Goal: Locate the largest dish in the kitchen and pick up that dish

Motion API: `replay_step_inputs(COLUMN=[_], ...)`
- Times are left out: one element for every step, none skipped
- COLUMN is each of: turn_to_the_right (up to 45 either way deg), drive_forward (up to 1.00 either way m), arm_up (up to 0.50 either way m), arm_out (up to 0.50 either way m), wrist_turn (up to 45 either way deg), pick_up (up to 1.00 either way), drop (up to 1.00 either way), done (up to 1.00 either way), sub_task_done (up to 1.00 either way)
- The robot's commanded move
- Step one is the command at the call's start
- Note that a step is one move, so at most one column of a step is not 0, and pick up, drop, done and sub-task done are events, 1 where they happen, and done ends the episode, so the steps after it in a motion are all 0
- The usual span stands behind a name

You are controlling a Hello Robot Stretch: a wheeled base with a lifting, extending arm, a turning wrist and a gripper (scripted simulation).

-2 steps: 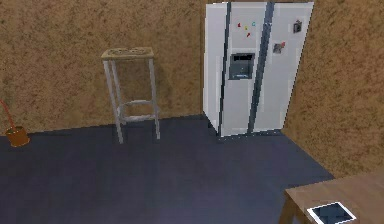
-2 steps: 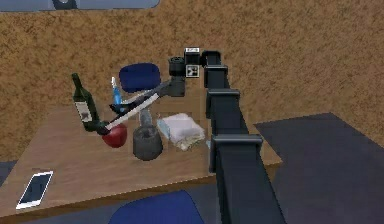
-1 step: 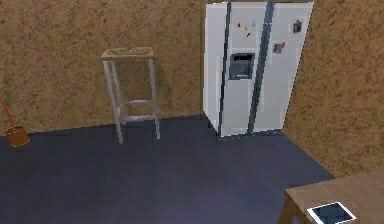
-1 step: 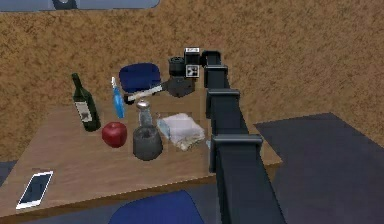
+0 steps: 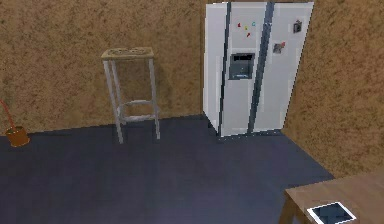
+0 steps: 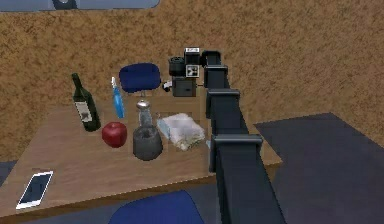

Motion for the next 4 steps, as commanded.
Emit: replay_step_inputs(turn_to_the_right=[0.0,0.0,0.0,0.0], drive_forward=[0.0,0.0,0.0,0.0], arm_up=[-0.3,0.0,0.1,0.0], arm_out=[0.0,0.0,0.0,0.0], wrist_turn=[0.0,0.0,0.0,0.0], pick_up=[0.0,1.0,0.0,0.0], drop=[0.0,0.0,0.0,0.0], done=[0.0,0.0,0.0,1.0], sub_task_done=[0.0,0.0,0.0,0.0])
